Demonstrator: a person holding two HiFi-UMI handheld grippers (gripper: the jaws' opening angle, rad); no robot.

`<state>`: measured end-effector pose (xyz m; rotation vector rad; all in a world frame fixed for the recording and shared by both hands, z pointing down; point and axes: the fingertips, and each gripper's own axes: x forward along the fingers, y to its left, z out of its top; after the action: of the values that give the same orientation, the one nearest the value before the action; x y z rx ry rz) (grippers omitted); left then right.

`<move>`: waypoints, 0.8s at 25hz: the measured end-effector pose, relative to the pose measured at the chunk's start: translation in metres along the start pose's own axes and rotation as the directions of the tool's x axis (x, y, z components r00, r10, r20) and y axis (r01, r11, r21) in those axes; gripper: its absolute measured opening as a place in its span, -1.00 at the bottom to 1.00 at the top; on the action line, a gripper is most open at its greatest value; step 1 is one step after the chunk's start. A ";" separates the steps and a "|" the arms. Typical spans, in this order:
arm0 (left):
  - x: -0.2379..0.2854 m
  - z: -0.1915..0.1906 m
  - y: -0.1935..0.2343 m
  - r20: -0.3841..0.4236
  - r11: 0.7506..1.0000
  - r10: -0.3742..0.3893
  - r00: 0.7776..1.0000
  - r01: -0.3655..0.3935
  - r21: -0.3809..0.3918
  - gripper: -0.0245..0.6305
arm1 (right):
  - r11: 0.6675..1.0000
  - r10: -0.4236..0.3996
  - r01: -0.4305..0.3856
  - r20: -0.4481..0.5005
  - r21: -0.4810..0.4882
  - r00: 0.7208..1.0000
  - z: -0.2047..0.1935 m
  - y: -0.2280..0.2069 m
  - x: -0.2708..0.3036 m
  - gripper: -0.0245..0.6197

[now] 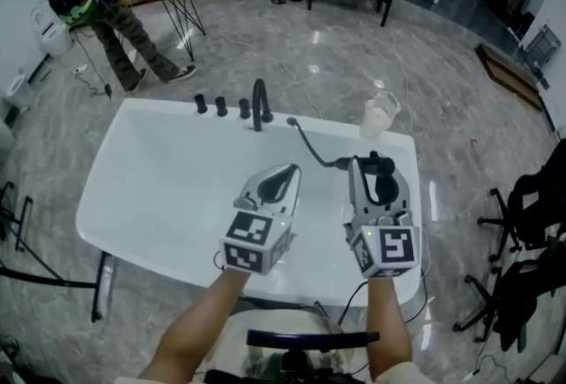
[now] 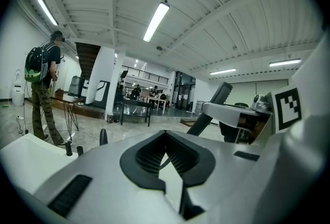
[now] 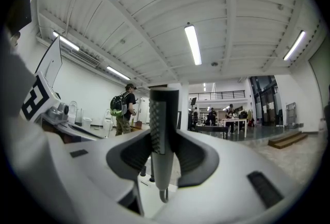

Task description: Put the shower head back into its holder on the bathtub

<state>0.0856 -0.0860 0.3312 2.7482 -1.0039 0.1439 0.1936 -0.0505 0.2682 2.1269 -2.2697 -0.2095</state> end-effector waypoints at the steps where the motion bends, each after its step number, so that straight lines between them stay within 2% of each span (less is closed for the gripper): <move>1: 0.000 -0.001 0.000 -0.004 1.000 0.000 1.000 0.000 0.001 -0.91 | 1.000 -0.003 0.003 -0.009 -0.002 1.000 -0.001 0.000 0.000 -0.47; 11: 0.000 -0.003 0.004 -0.007 1.000 -0.018 1.000 0.018 0.006 -0.91 | 1.000 -0.001 0.001 -0.014 -0.016 1.000 0.002 0.002 0.007 -0.47; 20: -0.001 -0.001 0.013 -0.012 1.000 -0.015 1.000 0.015 -0.012 -0.91 | 0.999 0.006 -0.005 0.033 -0.048 0.999 0.031 -0.008 0.023 -0.47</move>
<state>0.0760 -0.0947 0.3345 2.7407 -0.9777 0.1512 0.1968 -0.0715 0.2351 2.1094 -2.2640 -0.2977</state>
